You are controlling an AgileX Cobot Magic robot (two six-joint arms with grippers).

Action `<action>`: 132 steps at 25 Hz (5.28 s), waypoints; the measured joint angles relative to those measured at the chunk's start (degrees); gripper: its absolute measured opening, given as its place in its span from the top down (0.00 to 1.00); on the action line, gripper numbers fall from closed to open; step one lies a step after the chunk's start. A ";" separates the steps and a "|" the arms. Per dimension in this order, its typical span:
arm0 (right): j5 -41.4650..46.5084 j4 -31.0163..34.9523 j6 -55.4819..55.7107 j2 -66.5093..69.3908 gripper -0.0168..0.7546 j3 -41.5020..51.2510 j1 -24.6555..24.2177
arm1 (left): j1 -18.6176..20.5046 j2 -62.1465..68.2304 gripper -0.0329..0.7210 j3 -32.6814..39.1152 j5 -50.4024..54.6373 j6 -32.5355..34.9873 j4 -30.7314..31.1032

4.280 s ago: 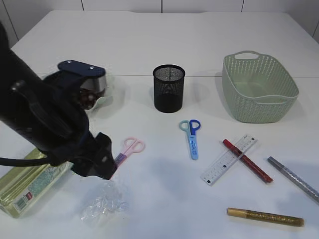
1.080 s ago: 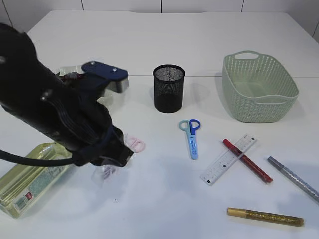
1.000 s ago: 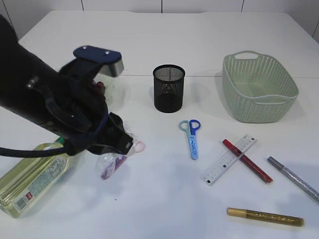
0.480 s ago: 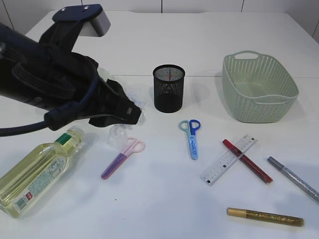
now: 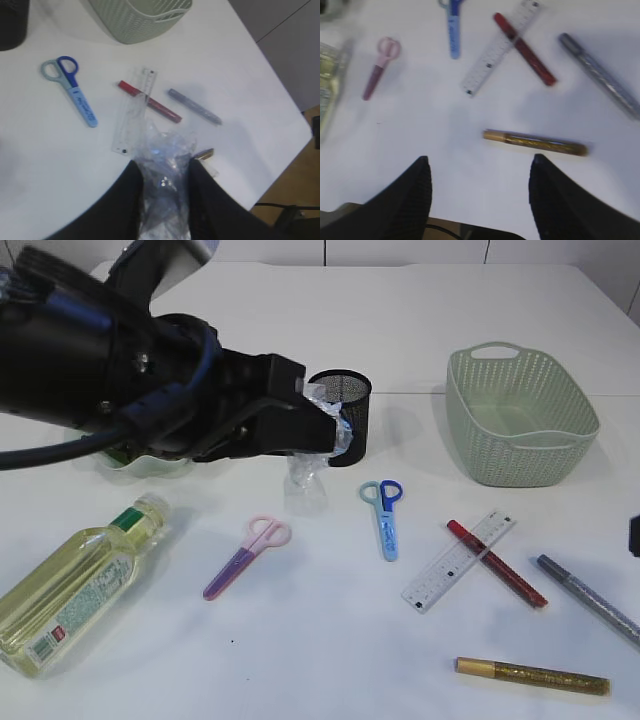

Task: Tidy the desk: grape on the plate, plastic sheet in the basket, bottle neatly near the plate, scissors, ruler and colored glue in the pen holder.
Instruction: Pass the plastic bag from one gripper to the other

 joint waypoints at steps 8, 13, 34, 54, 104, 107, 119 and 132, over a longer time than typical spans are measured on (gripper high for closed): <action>-3.41 23.12 -12.95 0.70 0.32 0.00 0.00 | 0.00 0.00 0.69 0.00 5.88 20.58 -23.60; -3.42 31.49 -17.77 3.11 0.34 0.00 0.00 | 0.00 0.00 0.69 0.00 7.57 25.93 -28.74; 6.28 55.50 -34.95 7.60 0.33 0.00 0.00 | 0.00 0.00 0.69 0.00 18.55 42.79 -36.64; 8.64 59.60 -39.45 11.21 0.30 0.00 0.00 | 0.00 0.00 0.69 0.00 18.55 44.09 -37.55; 14.70 44.54 -44.62 23.40 0.29 -19.46 5.45 | 0.00 0.00 0.69 0.00 17.07 44.99 -38.69; 14.70 44.91 -44.09 23.40 0.29 -19.46 5.45 | 0.00 0.00 0.69 0.00 15.96 45.40 -39.74; 14.84 47.09 -43.87 23.40 0.29 -19.46 9.31 | 0.00 0.10 0.69 0.00 15.52 47.12 -42.97; 14.84 47.09 -43.14 23.40 0.56 -19.46 9.31 | 0.00 0.10 0.69 0.00 16.99 48.30 -45.24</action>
